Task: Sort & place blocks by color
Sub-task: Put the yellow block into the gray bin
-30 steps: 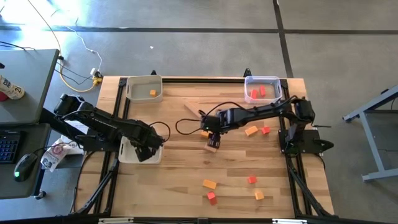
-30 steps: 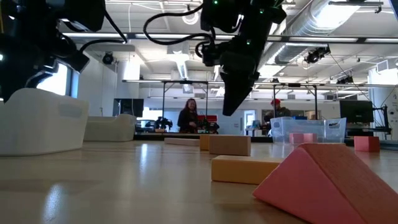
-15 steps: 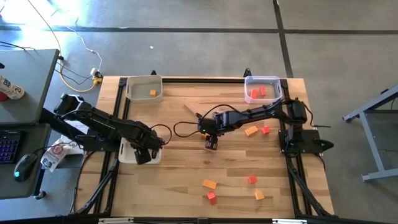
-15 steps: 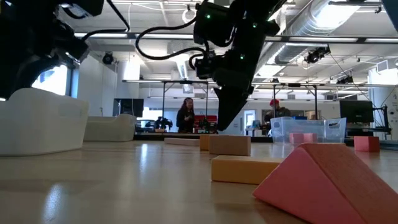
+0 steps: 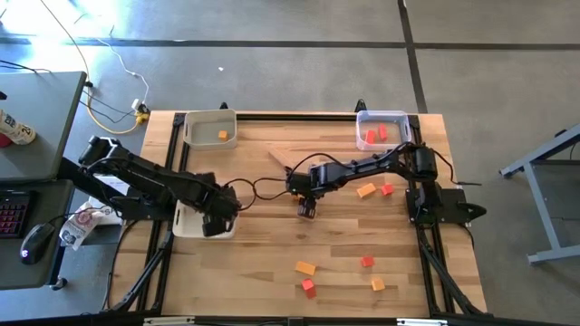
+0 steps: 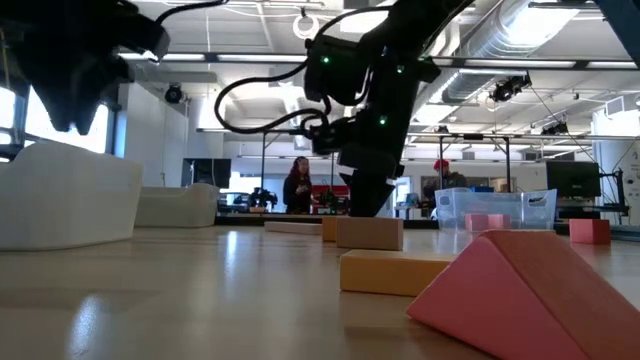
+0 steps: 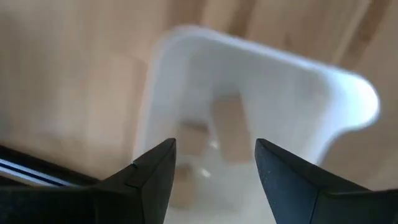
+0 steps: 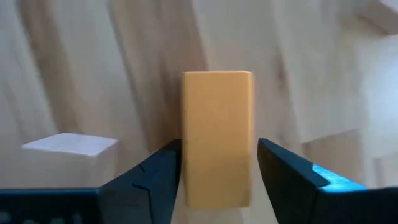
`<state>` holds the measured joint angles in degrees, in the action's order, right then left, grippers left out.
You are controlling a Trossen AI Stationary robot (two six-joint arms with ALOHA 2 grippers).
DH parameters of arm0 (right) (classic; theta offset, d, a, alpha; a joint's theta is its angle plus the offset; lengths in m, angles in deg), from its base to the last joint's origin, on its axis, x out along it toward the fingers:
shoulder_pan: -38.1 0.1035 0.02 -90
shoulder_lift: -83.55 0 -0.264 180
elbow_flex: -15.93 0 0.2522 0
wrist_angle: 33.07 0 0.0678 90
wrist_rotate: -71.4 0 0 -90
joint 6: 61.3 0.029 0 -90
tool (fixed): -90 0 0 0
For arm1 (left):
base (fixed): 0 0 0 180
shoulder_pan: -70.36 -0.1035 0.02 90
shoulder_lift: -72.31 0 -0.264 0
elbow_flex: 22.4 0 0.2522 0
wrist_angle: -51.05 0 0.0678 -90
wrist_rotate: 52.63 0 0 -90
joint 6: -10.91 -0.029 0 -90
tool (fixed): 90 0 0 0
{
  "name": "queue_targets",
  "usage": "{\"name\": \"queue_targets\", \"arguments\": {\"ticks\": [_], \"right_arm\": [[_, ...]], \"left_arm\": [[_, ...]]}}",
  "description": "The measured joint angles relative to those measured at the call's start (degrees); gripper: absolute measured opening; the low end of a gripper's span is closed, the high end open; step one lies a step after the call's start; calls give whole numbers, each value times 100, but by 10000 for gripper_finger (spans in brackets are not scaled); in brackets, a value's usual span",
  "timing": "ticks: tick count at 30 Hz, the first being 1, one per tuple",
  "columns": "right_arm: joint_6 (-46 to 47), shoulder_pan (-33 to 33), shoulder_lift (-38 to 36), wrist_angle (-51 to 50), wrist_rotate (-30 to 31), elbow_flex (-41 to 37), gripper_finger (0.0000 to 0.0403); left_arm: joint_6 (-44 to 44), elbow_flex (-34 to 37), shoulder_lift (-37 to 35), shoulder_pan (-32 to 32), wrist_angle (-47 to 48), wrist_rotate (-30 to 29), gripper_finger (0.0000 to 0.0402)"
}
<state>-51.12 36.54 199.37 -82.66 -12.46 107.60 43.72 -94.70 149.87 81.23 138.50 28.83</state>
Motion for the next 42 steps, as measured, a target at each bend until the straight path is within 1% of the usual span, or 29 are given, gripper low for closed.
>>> {"name": "queue_targets", "arguments": {"ticks": [2,6,9,14,18,23,26,29,32,36,38,42], "right_arm": [[8,-2,1,22,-182,0,173],[31,-45,0,118,-469,0,109],[28,-70,-1,138,-520,0,106],[28,-68,-3,135,-512,2,106],[37,-68,-53,95,-513,2,106],[28,-66,-314,132,-512,2,106],[-3,-66,-492,132,-512,2,106],[-15,-66,-662,133,-510,2,106],[-56,-66,-798,132,-506,2,106],[-125,-66,-961,133,-477,2,106],[-126,-66,-1046,125,-477,2,106],[-167,-66,-1229,162,-481,2,106]], "left_arm": [[-132,-79,0,-28,-35,-458,204],[-200,-174,0,-180,-130,-1480,204],[-310,-210,0,-393,-198,-1936,204],[-802,-212,0,-868,-495,-1986,204],[-1297,-212,0,-1315,-750,-1757,204],[-1954,-212,0,-1866,-1210,-1456,204],[-2488,-212,0,-2141,-1627,-1144,204],[-3086,-212,0,-2356,-2103,-641,204],[-3649,-212,0,-2497,-2601,-186,204],[-4244,-212,0,-2567,-3139,259,204],[-4400,-212,0,-2563,-3341,425,204],[-4443,-212,0,-2539,-3562,653,204]]}}
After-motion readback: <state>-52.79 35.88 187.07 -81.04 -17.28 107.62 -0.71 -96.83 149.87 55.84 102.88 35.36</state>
